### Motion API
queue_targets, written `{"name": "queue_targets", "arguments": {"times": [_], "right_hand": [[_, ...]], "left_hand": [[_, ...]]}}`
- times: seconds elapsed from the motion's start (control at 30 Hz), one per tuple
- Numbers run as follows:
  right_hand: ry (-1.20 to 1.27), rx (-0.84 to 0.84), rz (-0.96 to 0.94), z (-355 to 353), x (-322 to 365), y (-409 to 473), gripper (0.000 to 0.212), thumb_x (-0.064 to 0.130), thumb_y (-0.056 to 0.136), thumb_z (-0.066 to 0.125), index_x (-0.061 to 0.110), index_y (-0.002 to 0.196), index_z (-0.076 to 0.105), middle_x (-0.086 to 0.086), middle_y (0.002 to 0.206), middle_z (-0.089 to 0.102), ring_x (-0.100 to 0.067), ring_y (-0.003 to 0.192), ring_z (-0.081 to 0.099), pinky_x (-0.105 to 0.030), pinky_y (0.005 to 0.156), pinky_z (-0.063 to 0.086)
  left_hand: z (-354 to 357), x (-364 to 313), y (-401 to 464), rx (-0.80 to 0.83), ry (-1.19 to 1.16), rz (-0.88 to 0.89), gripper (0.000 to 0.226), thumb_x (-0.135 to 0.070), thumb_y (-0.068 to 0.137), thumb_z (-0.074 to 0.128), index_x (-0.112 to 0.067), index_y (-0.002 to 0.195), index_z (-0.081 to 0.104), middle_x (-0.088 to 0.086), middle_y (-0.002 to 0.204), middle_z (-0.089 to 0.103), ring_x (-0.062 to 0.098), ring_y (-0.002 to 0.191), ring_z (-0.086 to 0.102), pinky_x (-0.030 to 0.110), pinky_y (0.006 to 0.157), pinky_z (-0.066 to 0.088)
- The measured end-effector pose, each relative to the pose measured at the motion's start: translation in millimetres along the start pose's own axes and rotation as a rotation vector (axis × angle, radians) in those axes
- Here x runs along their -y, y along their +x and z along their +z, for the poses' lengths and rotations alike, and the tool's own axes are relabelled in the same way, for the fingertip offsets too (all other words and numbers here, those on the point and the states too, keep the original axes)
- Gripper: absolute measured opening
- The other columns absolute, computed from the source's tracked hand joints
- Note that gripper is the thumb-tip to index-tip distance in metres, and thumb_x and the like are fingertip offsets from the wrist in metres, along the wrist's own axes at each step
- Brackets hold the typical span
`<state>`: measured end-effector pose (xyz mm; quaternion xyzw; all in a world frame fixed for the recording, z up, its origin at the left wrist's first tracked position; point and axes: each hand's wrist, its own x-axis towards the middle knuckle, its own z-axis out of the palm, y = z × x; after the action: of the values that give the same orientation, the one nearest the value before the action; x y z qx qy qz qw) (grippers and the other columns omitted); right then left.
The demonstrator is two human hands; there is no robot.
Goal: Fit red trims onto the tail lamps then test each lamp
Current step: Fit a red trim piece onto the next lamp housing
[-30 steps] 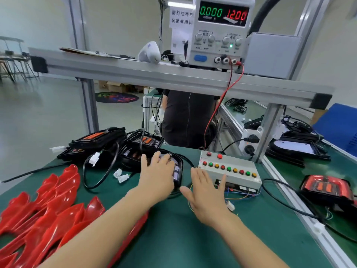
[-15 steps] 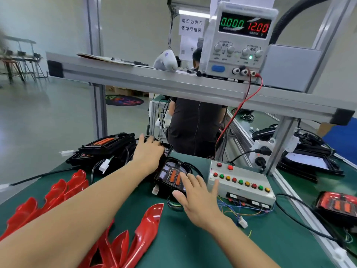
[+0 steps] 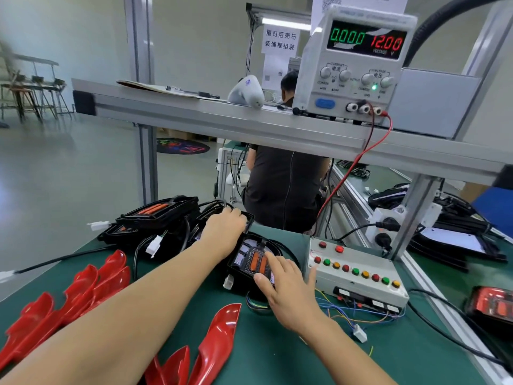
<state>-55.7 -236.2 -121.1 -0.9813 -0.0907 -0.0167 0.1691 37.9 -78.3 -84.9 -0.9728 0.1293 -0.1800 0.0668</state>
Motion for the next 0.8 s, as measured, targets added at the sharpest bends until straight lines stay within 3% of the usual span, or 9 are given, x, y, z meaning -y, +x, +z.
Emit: {"name": "queue_targets", "arguments": {"times": [0.13, 0.23, 0.3, 0.37, 0.43, 0.57, 0.63, 0.7, 0.8], "right_hand": [[0.110, -0.069, -0.015, -3, 2, 5, 0.056, 0.046, 0.103, 0.029, 0.027, 0.153, 0.016, 0.005, 0.154, 0.029, -0.015, 0.144, 0.020, -0.048, 0.119, 0.001], [0.300, -0.122, -0.051, -5, 4, 10, 0.056, 0.040, 0.103, 0.037, 0.018, 0.152, 0.024, -0.001, 0.151, 0.037, -0.020, 0.140, 0.030, -0.036, 0.116, 0.021], [0.462, -0.110, -0.018, -8, 8, 12, 0.055, 0.040, 0.102, 0.040, 0.016, 0.151, 0.028, -0.001, 0.148, 0.042, -0.019, 0.138, 0.036, -0.028, 0.110, 0.028], [0.618, -0.095, 0.050, -11, 13, 14, 0.052, 0.041, 0.101, 0.041, 0.014, 0.145, 0.036, 0.002, 0.134, 0.053, -0.018, 0.132, 0.044, -0.023, 0.098, 0.032], [0.801, -0.067, 0.140, -14, 18, 17, 0.054, 0.044, 0.100, 0.040, 0.012, 0.144, 0.039, 0.002, 0.132, 0.054, -0.017, 0.130, 0.046, -0.025, 0.101, 0.034], [1.298, -0.001, 0.308, -20, 23, 24, 0.034, 0.044, 0.100, 0.043, 0.017, 0.120, 0.046, -0.009, 0.135, 0.053, -0.019, 0.117, 0.053, -0.035, 0.109, 0.039], [1.540, 0.011, 0.329, -22, 23, 26, 0.037, 0.043, 0.098, 0.050, 0.016, 0.124, 0.049, -0.011, 0.131, 0.057, -0.023, 0.114, 0.058, -0.040, 0.106, 0.043], [1.669, -0.004, 0.350, -22, 22, 28, 0.043, 0.040, 0.092, 0.060, 0.016, 0.127, 0.051, -0.010, 0.124, 0.063, -0.027, 0.107, 0.063, -0.044, 0.094, 0.052], [1.711, -0.039, 0.472, -21, 20, 28, 0.041, 0.031, 0.081, 0.075, 0.013, 0.114, 0.059, -0.009, 0.095, 0.070, -0.022, 0.080, 0.068, -0.036, 0.059, 0.057]], "left_hand": [[5, 3, -4, -0.025, -0.010, 0.010, 0.035, 0.001, 0.086, 0.048, -0.009, 0.120, 0.048, 0.006, 0.124, 0.048, 0.024, 0.119, 0.042, 0.033, 0.081, 0.045], [2, 5, -12, -0.101, -0.020, 0.023, 0.031, 0.000, 0.086, 0.046, -0.008, 0.115, 0.050, 0.007, 0.119, 0.050, 0.024, 0.115, 0.045, 0.030, 0.077, 0.045], [-5, 3, -20, -0.274, -0.054, 0.103, 0.026, 0.003, 0.073, 0.064, -0.005, 0.097, 0.060, 0.011, 0.101, 0.059, 0.027, 0.097, 0.057, 0.030, 0.062, 0.048], [-15, -1, -27, -0.362, -0.055, 0.193, 0.035, 0.009, 0.044, 0.080, -0.005, 0.070, 0.063, 0.010, 0.073, 0.061, 0.027, 0.068, 0.062, 0.027, 0.038, 0.043], [-22, -5, -34, -0.400, -0.077, 0.223, 0.039, 0.010, 0.035, 0.082, -0.007, 0.063, 0.062, 0.007, 0.065, 0.059, 0.024, 0.060, 0.060, 0.024, 0.032, 0.039], [-29, -18, -45, -0.499, -0.149, 0.301, 0.029, 0.011, 0.048, 0.078, -0.007, 0.066, 0.064, 0.007, 0.067, 0.059, 0.021, 0.060, 0.059, 0.024, 0.036, 0.040], [-30, -26, -52, -0.559, -0.167, 0.345, 0.022, 0.009, 0.055, 0.074, -0.007, 0.068, 0.065, 0.006, 0.067, 0.059, 0.020, 0.059, 0.058, 0.022, 0.039, 0.038], [-29, -34, -59, -0.585, -0.173, 0.394, 0.014, 0.004, 0.063, 0.064, -0.007, 0.071, 0.066, 0.005, 0.070, 0.060, 0.019, 0.060, 0.058, 0.022, 0.041, 0.038], [-27, -41, -68, -0.538, -0.202, 0.443, 0.024, -0.002, 0.073, 0.045, -0.007, 0.077, 0.068, 0.005, 0.077, 0.064, 0.020, 0.066, 0.060, 0.026, 0.042, 0.045]]}}
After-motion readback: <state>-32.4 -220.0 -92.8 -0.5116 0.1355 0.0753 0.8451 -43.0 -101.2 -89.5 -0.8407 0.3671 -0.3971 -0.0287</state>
